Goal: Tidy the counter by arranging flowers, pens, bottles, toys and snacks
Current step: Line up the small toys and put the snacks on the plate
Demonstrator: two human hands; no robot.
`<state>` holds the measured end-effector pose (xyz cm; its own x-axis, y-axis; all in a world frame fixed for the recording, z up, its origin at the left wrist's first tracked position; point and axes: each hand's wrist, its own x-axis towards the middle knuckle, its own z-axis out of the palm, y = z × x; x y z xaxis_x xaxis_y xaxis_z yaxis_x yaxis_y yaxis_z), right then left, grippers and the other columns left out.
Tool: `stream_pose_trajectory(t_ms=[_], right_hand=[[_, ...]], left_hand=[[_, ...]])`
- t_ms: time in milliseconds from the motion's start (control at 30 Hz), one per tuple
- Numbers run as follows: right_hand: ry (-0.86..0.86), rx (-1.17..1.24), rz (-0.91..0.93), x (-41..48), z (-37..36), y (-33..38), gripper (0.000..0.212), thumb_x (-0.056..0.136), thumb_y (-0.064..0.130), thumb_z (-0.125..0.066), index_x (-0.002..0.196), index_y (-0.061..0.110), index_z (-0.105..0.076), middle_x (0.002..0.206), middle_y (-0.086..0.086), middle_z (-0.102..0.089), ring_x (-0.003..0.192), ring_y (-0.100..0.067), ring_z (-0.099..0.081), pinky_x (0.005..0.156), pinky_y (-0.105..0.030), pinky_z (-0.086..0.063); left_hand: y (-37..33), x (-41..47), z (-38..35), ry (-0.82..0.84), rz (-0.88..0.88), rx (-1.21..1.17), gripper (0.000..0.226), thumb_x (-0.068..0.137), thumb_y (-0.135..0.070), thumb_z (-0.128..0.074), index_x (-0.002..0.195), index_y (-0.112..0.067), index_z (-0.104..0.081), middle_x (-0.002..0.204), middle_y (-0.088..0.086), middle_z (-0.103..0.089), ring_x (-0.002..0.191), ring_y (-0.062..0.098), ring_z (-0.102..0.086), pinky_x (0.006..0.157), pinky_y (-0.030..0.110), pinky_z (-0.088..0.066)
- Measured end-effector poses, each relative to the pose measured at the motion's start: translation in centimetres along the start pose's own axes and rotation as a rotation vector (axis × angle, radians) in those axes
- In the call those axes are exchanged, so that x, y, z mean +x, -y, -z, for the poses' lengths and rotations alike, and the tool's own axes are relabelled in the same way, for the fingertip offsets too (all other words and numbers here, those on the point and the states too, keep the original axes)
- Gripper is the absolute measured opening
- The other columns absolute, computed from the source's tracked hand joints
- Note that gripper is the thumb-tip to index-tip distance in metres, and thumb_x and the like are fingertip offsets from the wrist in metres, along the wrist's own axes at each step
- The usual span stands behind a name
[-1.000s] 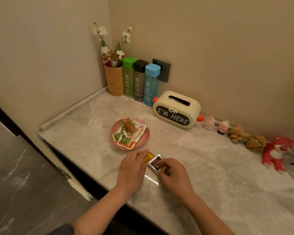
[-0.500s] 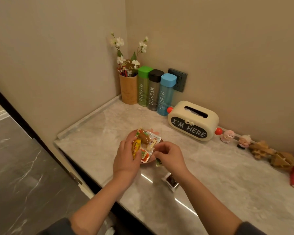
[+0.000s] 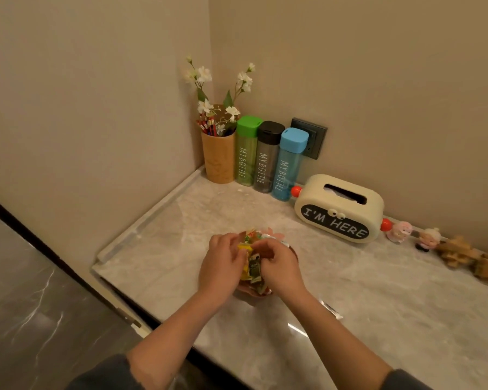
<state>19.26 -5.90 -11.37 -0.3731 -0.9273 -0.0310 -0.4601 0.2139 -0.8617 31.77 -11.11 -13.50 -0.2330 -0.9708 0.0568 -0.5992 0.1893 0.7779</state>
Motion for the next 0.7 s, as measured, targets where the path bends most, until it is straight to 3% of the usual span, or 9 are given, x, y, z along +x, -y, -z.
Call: stream_pose_trajectory(t_ms=[167, 267, 367, 433, 567, 700], right_hand=[[-0.180, 0.078, -0.016, -0.4, 1.5, -0.8, 0.041, 0.078, -0.005, -0.051, 0.088, 0.030, -0.069, 0.091, 0.017, -0.070, 0.090, 0.003, -0.063, 0.079, -0.018, -0.050], [-0.261, 0.075, -0.032, -1.3, 3.3, -2.1, 0.040, 0.079, -0.003, -0.053, 0.083, 0.034, -0.068, 0.084, 0.021, -0.069, 0.086, 0.007, -0.061, 0.072, -0.009, -0.046], [-0.309, 0.038, -0.066, -2.8, 5.2, -4.0, 0.043, 0.079, -0.006, -0.050, 0.083, 0.033, -0.067, 0.085, 0.018, -0.069, 0.087, 0.005, -0.061, 0.073, -0.013, -0.044], [-0.259, -0.002, -0.118, -3.6, 6.4, -5.2, 0.039, 0.080, -0.005, -0.050, 0.088, 0.029, -0.067, 0.090, 0.014, -0.068, 0.090, 0.001, -0.061, 0.075, -0.017, -0.045], [0.019, -0.125, -0.177, -4.8, 8.1, -7.4, 0.039, 0.078, -0.008, -0.051, 0.102, 0.016, -0.070, 0.101, 0.004, -0.070, 0.098, -0.008, -0.064, 0.086, -0.026, -0.052], [0.202, -0.208, -0.075, -5.6, 9.8, -8.1, 0.056, 0.062, -0.010, -0.048, 0.108, 0.012, -0.072, 0.106, -0.003, -0.071, 0.105, -0.016, -0.064, 0.092, -0.033, -0.051]], left_hand=[[-0.6, -0.4, -0.6, 0.006, -0.084, -0.064, 0.021, 0.093, -0.027, -0.055, 0.113, -0.035, -0.056, 0.116, -0.014, -0.047, 0.093, 0.007, -0.060, 0.078, 0.029, -0.052], [-1.6, -1.4, -1.6, 0.043, -0.179, -0.086, 0.020, 0.090, -0.025, -0.056, 0.105, -0.039, -0.057, 0.113, -0.023, -0.045, 0.097, 0.003, -0.056, 0.079, 0.022, -0.049], [-2.5, -3.1, -2.8, 0.094, -0.266, -0.107, 0.016, 0.086, -0.036, -0.052, 0.099, -0.043, -0.057, 0.106, -0.031, -0.046, 0.090, -0.003, -0.053, 0.071, 0.014, -0.041], [-3.2, -4.4, -3.8, 0.161, -0.297, -0.096, 0.014, 0.088, -0.043, -0.049, 0.101, -0.047, -0.054, 0.104, -0.029, -0.048, 0.081, -0.004, -0.054, 0.062, 0.011, -0.037], [-4.0, -7.0, -5.8, 0.271, -0.381, 0.028, 0.025, 0.081, -0.045, -0.050, 0.106, -0.045, -0.049, 0.100, -0.034, -0.045, 0.077, -0.003, -0.053, 0.055, 0.009, -0.031], [-4.0, -9.3, -7.9, 0.378, -0.345, 0.181, 0.050, 0.068, -0.062, -0.059, 0.112, -0.045, -0.043, 0.110, -0.025, -0.048, 0.093, -0.004, -0.052, 0.062, 0.012, -0.035]])
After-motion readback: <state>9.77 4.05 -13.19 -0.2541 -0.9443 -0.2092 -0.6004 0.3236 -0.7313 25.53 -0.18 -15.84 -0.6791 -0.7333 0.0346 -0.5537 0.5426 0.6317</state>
